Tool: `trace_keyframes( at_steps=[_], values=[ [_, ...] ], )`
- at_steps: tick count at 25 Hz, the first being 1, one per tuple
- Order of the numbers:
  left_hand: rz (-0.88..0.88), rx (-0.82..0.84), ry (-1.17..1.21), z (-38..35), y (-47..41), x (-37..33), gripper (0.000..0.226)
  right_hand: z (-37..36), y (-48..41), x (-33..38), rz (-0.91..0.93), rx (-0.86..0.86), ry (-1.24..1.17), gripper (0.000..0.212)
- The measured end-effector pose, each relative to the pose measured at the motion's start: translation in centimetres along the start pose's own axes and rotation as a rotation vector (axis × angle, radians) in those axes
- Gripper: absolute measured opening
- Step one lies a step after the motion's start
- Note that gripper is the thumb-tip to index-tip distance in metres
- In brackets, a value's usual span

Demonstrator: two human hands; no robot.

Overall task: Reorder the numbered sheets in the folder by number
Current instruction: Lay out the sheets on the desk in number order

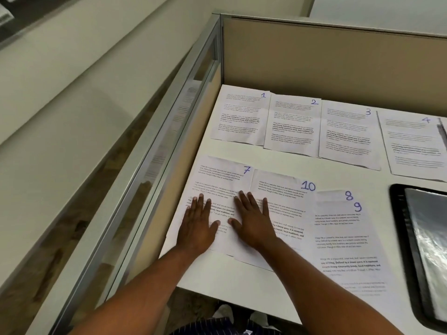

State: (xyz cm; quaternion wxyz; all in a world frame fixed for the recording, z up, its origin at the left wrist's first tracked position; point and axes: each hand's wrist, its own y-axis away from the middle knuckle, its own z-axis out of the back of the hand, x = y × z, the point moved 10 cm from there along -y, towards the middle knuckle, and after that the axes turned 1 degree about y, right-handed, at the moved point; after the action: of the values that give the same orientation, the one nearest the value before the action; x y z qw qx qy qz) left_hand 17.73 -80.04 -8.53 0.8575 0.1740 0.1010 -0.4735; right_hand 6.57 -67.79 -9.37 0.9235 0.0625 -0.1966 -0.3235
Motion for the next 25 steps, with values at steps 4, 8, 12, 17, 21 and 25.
trace_keyframes(
  at_steps=[4,8,12,17,21,25],
  values=[
    [0.054,0.044,-0.054,-0.6,0.6,0.4,0.078,-0.5,0.2,0.6,0.038,0.040,0.065,0.085],
    [0.053,0.049,-0.072,-0.7,0.9,0.6,0.079,-0.5,0.5,0.9,0.038,0.037,0.059,0.087],
    [0.018,0.037,-0.059,-0.2,0.9,-0.1,0.085,0.1,0.9,0.6,0.012,0.024,0.025,0.088],
    [-0.085,0.033,-0.052,-0.1,0.2,-3.0,0.092,1.1,2.9,-1.4,-0.089,-0.011,0.005,0.082],
    [-0.201,0.071,-0.074,-0.9,-0.3,-6.7,0.094,2.1,5.4,-4.3,-0.205,-0.055,-0.007,0.091],
    [-0.307,0.109,-0.097,-2.3,-0.2,-9.9,0.097,2.8,8.5,-7.2,-0.325,-0.090,-0.012,0.095]
  ],
)
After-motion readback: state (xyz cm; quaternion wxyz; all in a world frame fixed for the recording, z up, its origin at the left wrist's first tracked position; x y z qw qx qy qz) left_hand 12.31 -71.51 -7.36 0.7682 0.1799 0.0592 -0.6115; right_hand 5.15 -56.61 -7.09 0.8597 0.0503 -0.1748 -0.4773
